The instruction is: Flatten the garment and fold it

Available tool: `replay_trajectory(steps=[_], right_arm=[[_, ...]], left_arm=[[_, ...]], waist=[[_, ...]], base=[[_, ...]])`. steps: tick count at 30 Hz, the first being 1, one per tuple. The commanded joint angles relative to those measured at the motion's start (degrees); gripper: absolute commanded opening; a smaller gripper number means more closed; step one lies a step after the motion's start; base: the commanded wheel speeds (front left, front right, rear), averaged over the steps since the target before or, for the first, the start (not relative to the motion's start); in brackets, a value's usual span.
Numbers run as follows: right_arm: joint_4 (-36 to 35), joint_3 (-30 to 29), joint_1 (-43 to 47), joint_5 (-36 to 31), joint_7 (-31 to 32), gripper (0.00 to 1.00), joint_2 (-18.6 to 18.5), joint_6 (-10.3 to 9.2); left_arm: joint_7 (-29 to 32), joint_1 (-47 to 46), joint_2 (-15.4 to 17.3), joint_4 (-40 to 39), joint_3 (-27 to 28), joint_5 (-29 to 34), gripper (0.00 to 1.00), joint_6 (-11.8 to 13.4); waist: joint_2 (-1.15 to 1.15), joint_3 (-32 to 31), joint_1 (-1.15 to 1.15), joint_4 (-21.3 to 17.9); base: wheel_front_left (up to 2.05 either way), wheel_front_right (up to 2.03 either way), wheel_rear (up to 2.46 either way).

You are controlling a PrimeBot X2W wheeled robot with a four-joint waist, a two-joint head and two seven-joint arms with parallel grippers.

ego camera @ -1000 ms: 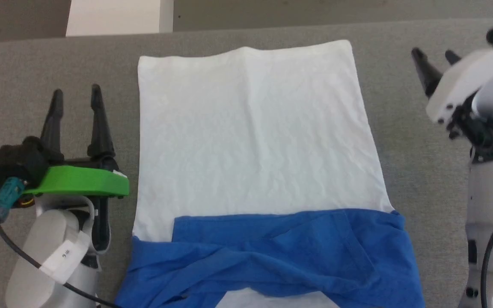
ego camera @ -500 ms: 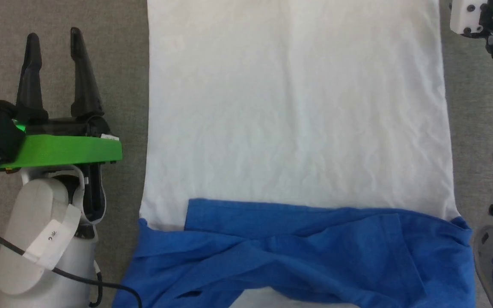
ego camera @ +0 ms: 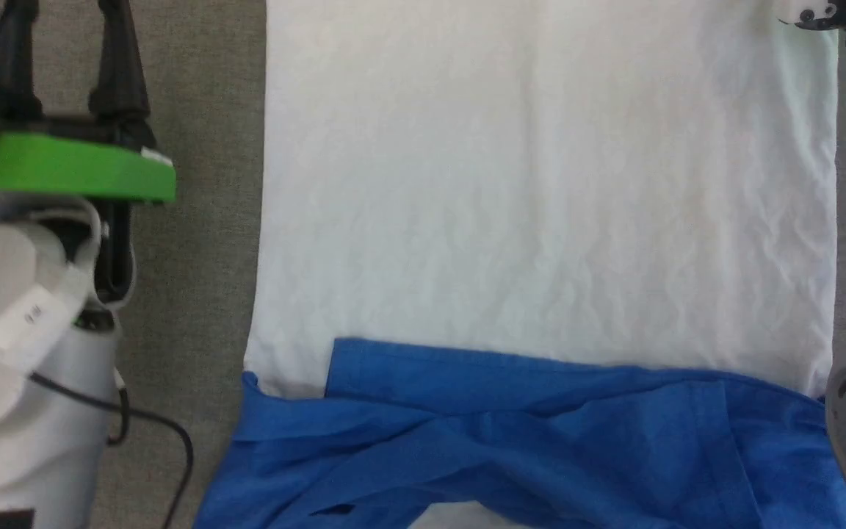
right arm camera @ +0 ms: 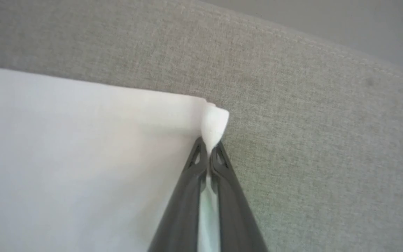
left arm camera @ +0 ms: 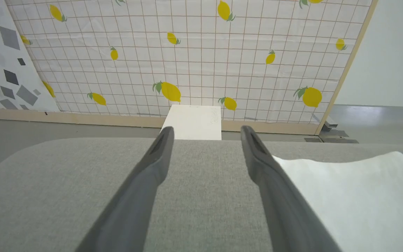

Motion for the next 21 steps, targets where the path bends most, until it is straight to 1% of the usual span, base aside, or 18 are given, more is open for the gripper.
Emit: replay_trajectory(steps=[1,2,3,5,6,8,9,11,12,14,17,19,21], right_arm=[[0.58,-0.14,1.72,0.35,0.1,0.0,-0.46,-0.09],[0.17,0.05,1.46,0.56,-0.25,0.0,-0.36,-0.09],[-0.18,0.44,1.27,0.63,-0.61,0.0,-0.26,-0.09],[-0.77,1.21,0.82,0.86,-1.73,0.0,-0.06,-0.09],[-0.86,1.54,0.6,1.14,-2.17,0.0,0.14,-0.09],[-0.74,1.94,0.2,2.0,-2.75,0.0,0.51,-0.09],[-0.65,2.17,0.02,2.4,-2.96,0.0,0.7,-0.09],[-0.57,3.04,-0.32,3.16,-3.34,0.0,1.17,-0.09],[-0.52,3.51,-0.48,3.44,-3.51,0.0,1.34,-0.09],[-0.33,4.61,-0.79,3.91,-3.84,0.0,1.54,-0.09],[-0.11,5.93,-1.37,4.53,-4.26,0.0,1.61,-0.09],[0.01,6.5,-1.63,4.87,-4.63,0.0,1.49,-0.09],[0.07,7.02,-1.71,5.23,-4.99,0.0,1.45,-0.09]], left_arm=[[2.61,-3.83,1.41,0.95,-0.41,0.52,1.0,-0.62],[5.07,-7.0,2.59,1.75,-1.02,0.87,1.0,-1.35],[7.21,-9.48,2.88,2.63,-1.23,0.19,1.0,-1.91],[13.73,-14.91,4.39,5.67,-2.45,-0.09,1.0,-2.86],[17.95,-17.75,4.29,7.87,-2.82,-1.44,1.0,-3.14],[26.44,-22.97,5.07,12.34,-4.82,-2.04,1.0,-3.95],[29.56,-25.17,4.64,14.21,-5.28,-3.09,1.0,-4.35],[38.56,-29.34,4.33,18.69,-7.41,-4.98,1.0,-5.65],[42.13,-30.74,4.07,20.21,-8.16,-5.86,1.0,-6.03],[49.93,-33.0,3.77,23.11,-9.78,-7.24,1.0,-6.3],[61.24,-35.0,3.85,25.7,-11.83,-8.43,1.0,-5.27],[65.23,-35.6,4.0,25.83,-12.51,-8.7,1.0,-4.53],[67.19,-35.52,3.98,25.55,-12.78,-8.96,1.0,-3.86]], waist=[[0.0,-0.53,-0.01,-0.76],[0.0,-0.61,-0.01,-1.17],[0.0,-0.66,-0.01,-1.58],[0.0,-0.79,-0.01,-2.46],[0.0,-0.84,-0.01,-2.93],[0.0,-0.77,-0.01,-3.53],[0.0,-0.7,-0.01,-3.79],[0.0,-0.44,-0.01,-4.42],[0.0,-0.28,-0.01,-4.74],[0.0,0.04,-0.01,-5.28],[0.0,0.85,-0.01,-5.81],[0.0,1.33,-0.01,-5.94],[0.0,1.81,-0.01,-6.0]], base=[[0.0,0.0,0.0],[0.0,0.0,0.0],[0.0,0.0,0.0],[0.0,0.0,0.0],[0.0,0.0,0.0],[0.0,0.0,0.0],[0.0,0.0,0.0],[0.0,0.0,0.0],[0.0,0.0,0.0],[0.0,0.0,0.0],[0.0,0.0,0.0],[0.0,0.0,0.0],[0.0,0.0,0.0]])
